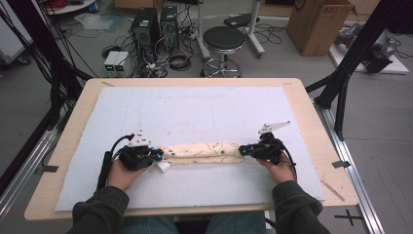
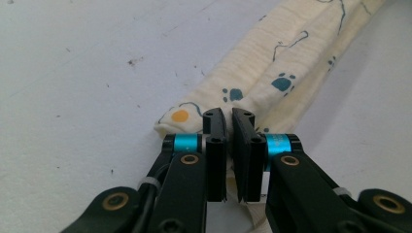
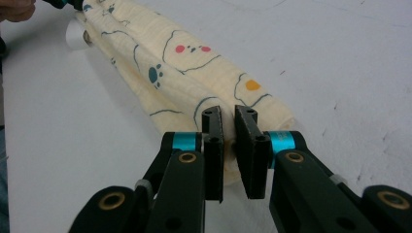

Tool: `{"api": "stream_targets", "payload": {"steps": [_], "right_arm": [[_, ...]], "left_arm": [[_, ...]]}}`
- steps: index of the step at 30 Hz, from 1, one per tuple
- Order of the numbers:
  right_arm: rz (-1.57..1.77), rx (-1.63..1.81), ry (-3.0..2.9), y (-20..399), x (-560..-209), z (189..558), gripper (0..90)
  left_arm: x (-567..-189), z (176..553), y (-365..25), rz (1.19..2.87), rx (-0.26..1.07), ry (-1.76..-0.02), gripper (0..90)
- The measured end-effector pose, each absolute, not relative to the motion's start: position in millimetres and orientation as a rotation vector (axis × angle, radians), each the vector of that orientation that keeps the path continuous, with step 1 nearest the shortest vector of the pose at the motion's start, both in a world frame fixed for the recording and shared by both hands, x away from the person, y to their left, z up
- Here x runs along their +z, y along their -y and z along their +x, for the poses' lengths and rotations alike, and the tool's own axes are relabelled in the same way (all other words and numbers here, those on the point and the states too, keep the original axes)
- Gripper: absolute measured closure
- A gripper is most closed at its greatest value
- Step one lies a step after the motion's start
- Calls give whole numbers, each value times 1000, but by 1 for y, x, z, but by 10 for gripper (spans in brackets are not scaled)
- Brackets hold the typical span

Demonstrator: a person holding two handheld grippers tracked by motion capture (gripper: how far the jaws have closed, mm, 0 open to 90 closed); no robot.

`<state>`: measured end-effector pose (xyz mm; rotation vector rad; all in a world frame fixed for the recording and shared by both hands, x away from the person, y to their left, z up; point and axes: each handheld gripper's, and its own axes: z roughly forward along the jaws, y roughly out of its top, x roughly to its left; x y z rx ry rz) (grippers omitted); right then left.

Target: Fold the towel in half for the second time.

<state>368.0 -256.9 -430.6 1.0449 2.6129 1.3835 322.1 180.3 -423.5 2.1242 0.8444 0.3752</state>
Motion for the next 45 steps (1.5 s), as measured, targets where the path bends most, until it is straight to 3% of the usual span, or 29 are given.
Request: {"api": "stream_targets", "payload": {"steps": [9, 13, 21, 26, 29, 36, 45], "right_arm": [[1015, 1392, -2620, 259, -434, 361, 792], [1017, 1384, -2631, 259, -436, 357, 749], [1010, 1394, -2627, 265, -429, 350, 550], [992, 1432, -2604, 267, -416, 347, 547], [967, 1449, -2588, 263, -408, 351, 567], [927, 1436, -2580, 241, -401, 367, 573], [906, 1318, -2652, 218, -419, 378, 539]], "left_arm": [[-426, 318, -179, 2163, 377, -851, 802], [-433, 317, -184, 2140, 325, -867, 705], [-426, 310, -195, 2074, 262, -821, 515], [-417, 310, -198, 2022, 264, -819, 442], [-411, 313, -196, 2000, 268, -819, 441], [-408, 328, -180, 1983, 285, -849, 565], [-429, 340, -166, 2072, 247, -871, 565]]}}
